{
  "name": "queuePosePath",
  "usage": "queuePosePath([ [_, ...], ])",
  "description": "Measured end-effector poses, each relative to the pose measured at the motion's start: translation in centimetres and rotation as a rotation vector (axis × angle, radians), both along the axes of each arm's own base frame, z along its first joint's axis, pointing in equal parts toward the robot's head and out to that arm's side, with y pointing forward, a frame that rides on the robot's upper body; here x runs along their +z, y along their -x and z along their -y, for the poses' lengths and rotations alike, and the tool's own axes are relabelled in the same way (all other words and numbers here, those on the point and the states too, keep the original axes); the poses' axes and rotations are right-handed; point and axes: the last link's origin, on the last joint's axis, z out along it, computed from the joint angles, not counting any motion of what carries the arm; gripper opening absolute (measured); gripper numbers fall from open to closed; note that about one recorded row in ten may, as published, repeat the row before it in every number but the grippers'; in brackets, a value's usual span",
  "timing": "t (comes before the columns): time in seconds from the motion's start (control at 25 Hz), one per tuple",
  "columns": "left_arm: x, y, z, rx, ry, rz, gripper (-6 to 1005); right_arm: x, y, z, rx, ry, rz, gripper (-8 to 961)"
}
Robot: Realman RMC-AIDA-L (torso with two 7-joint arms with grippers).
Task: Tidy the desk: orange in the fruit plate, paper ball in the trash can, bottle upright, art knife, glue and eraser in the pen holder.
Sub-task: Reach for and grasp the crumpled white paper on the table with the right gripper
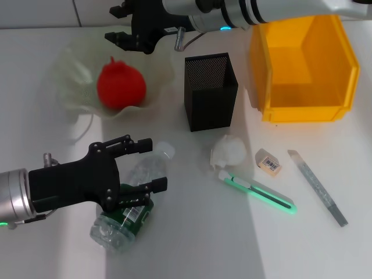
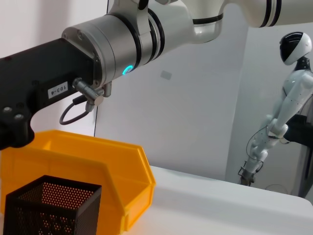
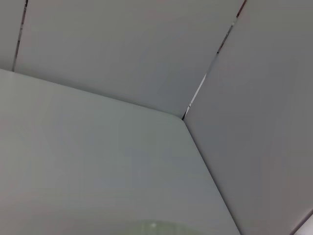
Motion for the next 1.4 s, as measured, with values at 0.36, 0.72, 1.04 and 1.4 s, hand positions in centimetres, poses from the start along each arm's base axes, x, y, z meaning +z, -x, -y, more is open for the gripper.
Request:
queuePosePath([
  [0.36,0.1,0.1,0.1,-0.009,-0.004,-0.001,800,2.8,0.4,0.7,-0.096,0.020,-0.120,631],
  [0.72,0.1,0.2,0.3,-0.002,-0.004,-0.002,800,11.6,-3.1,5.0,-0.575,0.062,0.039,826],
  [1.04,-0.2,0.1,0.3,-0.010,0.007,-0.007,800,13.8,-5.9,10.5,-0.862,0.121,0.276,825],
  [1.4,-0.4,0.0,0.4,-0.038,0.009,-0.014,800,9.9,-8.4,10.8,-0.941,0.103,0.386,824],
])
